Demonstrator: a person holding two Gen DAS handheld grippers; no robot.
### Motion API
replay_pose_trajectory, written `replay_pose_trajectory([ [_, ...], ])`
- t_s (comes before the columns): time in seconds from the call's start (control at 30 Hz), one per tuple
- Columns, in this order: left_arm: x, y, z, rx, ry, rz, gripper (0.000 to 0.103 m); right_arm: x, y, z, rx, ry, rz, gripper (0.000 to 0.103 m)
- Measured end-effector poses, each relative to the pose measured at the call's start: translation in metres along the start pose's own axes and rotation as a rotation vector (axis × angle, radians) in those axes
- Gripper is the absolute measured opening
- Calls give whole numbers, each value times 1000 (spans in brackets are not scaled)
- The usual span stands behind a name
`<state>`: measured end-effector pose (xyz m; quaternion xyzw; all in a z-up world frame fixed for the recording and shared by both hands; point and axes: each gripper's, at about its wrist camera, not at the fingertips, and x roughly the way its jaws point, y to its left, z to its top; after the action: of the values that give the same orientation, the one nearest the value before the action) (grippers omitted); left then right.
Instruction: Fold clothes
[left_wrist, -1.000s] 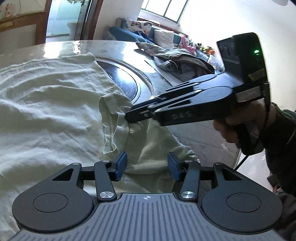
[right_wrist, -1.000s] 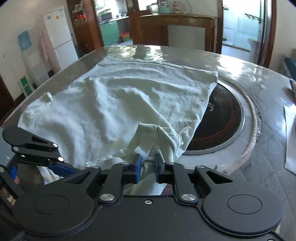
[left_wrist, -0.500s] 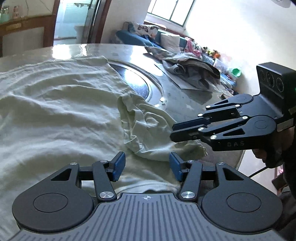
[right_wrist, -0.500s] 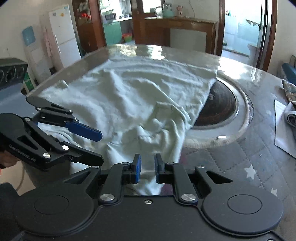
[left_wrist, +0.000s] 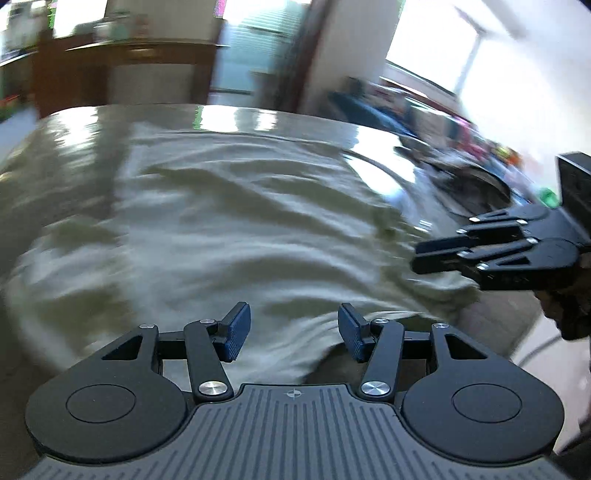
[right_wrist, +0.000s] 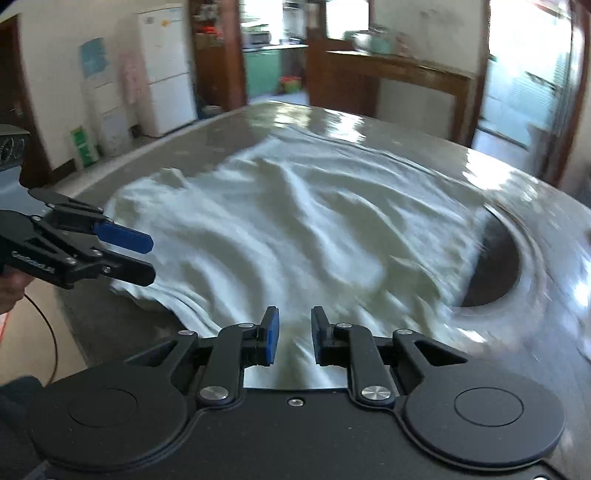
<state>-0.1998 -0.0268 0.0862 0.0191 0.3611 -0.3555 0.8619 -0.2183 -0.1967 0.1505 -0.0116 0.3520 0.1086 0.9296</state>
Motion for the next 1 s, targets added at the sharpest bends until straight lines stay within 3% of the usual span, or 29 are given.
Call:
replay_pose_trajectory([
  [0.13,-24,46,-2,-148,-67,168,54,32,35,24,-72,-1,97,21],
  [0.23,-32,81,-1,-273,-86,227,52,48,60,41,-106,-8,158,21],
  [0.47,-22,140,8,-482,-59,187,50,85,114,64,-193,1,272,21],
  [0.6,-12,155,14,-542,-52,161,48,97,128,64,-200,19,299,21],
  [0.73,-4,157,16,-563,-52,132,20,107,136,61,-195,30,310,21],
  [0.83,2,156,15,-573,-53,125,10,112,136,59,-179,37,309,21],
  [1.0,-5,146,18,-563,-114,135,6,113,133,57,-142,33,318,21],
])
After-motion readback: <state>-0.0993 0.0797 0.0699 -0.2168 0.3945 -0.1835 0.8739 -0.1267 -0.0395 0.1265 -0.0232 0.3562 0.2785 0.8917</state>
